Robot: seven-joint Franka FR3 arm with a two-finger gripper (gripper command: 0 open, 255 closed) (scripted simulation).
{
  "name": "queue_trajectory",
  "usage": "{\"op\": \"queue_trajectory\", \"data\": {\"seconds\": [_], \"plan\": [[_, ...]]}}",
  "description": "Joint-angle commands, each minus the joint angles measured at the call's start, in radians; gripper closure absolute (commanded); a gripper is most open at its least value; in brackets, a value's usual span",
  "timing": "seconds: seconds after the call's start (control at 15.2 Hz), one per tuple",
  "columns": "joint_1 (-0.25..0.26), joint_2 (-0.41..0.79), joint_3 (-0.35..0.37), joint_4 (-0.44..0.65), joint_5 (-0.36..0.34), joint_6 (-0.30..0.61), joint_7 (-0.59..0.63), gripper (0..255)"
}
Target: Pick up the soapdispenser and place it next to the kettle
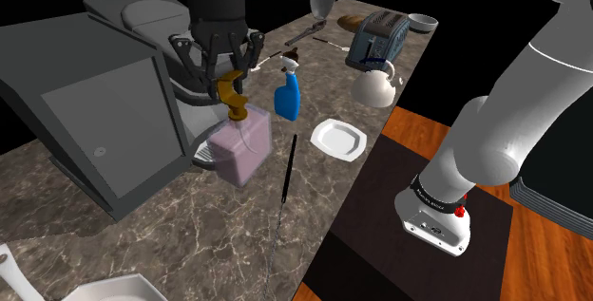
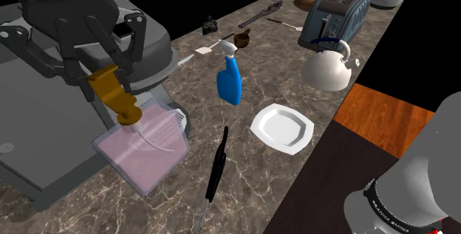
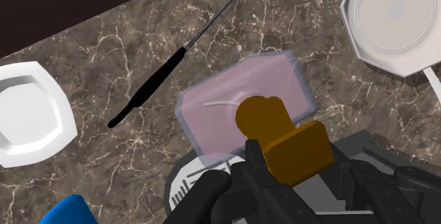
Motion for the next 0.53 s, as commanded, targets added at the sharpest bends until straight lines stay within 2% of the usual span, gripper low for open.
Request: {"op": "queue_trajectory", "data": {"seconds": [0.0, 0.46], "plan": [[0.0, 0.005, 0.0, 0.032, -0.003, -0.027, 0.004, 255], [0.002, 0.029, 0.003, 0.152, -0.016, -0.125, 0.023, 255]]}}
